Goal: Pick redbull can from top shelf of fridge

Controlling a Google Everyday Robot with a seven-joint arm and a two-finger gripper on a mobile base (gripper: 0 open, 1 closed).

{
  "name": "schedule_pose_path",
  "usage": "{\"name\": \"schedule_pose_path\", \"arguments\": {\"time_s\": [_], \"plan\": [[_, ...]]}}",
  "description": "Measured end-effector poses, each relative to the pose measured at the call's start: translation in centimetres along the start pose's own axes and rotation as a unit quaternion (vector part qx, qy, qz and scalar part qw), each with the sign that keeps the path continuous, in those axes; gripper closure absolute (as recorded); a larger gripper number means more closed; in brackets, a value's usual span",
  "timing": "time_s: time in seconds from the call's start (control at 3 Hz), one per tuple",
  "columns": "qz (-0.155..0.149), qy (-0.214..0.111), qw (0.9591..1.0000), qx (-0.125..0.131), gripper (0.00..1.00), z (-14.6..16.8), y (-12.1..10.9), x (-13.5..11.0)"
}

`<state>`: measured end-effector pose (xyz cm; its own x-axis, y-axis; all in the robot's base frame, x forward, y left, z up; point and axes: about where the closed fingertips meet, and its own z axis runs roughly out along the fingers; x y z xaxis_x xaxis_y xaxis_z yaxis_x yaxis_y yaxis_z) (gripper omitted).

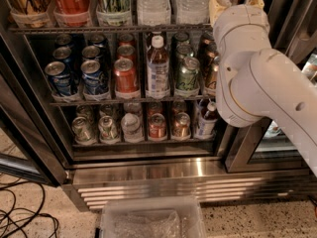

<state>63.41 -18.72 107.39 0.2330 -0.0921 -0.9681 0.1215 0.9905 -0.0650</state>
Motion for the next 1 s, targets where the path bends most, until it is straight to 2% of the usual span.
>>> {"name": "schedule_pose_path", "arguments": {"time_s": [1.0], "plan": [[-0.017, 0.008, 0.9995, 0.026, 0.44, 1.9, -1.0, 1.1]]}}
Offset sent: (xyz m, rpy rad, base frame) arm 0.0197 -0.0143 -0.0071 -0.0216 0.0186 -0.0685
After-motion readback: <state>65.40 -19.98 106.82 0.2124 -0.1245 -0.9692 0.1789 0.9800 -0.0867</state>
